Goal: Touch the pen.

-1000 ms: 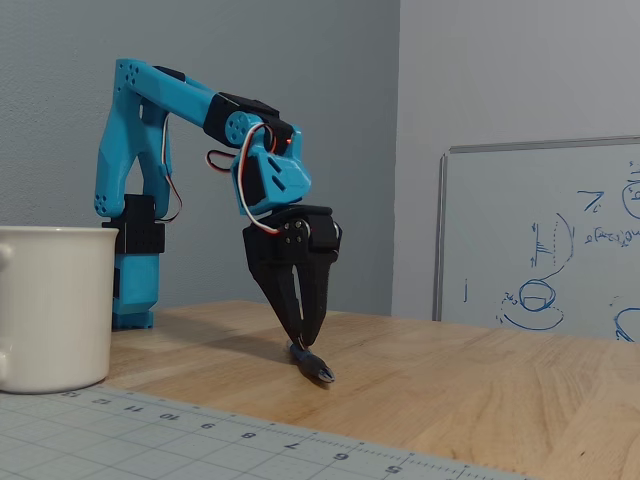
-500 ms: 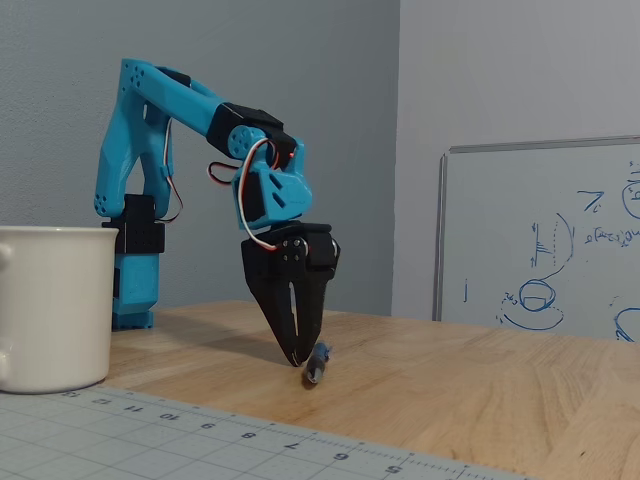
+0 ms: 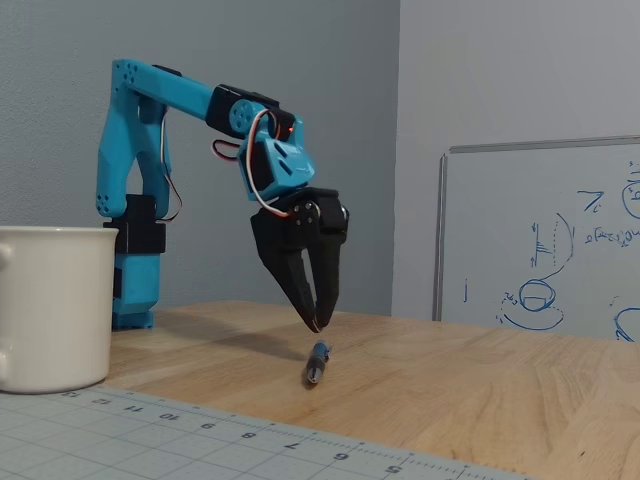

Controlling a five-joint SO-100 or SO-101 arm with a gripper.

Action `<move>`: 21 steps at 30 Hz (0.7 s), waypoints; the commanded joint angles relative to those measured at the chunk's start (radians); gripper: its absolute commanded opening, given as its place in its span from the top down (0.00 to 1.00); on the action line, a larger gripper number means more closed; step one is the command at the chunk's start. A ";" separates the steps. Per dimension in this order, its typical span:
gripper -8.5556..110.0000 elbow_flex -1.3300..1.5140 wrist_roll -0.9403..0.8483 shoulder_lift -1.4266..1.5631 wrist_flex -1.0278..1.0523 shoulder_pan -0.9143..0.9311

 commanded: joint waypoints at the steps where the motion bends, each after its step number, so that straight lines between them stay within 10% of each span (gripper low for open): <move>1: 0.92 -0.029 0.006 0.077 -0.005 -0.011; 21: 0.92 -0.169 0.006 -0.155 0.006 -0.012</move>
